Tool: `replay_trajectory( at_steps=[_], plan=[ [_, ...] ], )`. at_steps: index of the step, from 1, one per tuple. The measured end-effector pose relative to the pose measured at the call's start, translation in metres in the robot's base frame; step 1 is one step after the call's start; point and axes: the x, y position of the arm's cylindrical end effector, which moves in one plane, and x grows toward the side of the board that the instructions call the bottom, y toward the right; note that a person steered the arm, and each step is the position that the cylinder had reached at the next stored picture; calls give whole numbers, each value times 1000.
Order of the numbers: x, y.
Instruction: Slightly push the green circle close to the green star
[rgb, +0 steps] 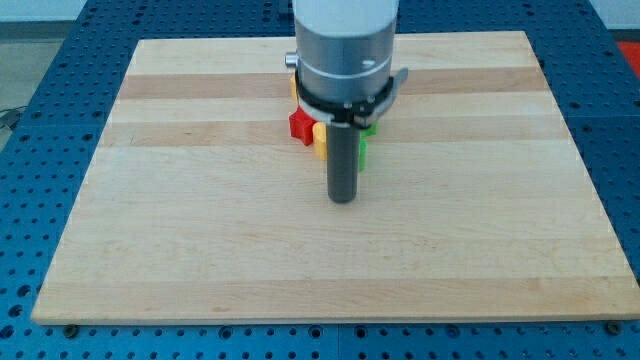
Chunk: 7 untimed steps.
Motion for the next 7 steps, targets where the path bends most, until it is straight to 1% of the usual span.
replay_trajectory(
  at_steps=[1, 2, 3, 4, 5, 6, 7],
  plan=[
    [-19, 0],
    [-19, 0],
    [1, 29],
    [-2, 85],
    [-18, 103],
    [-38, 97],
    [-41, 97]
  ],
)
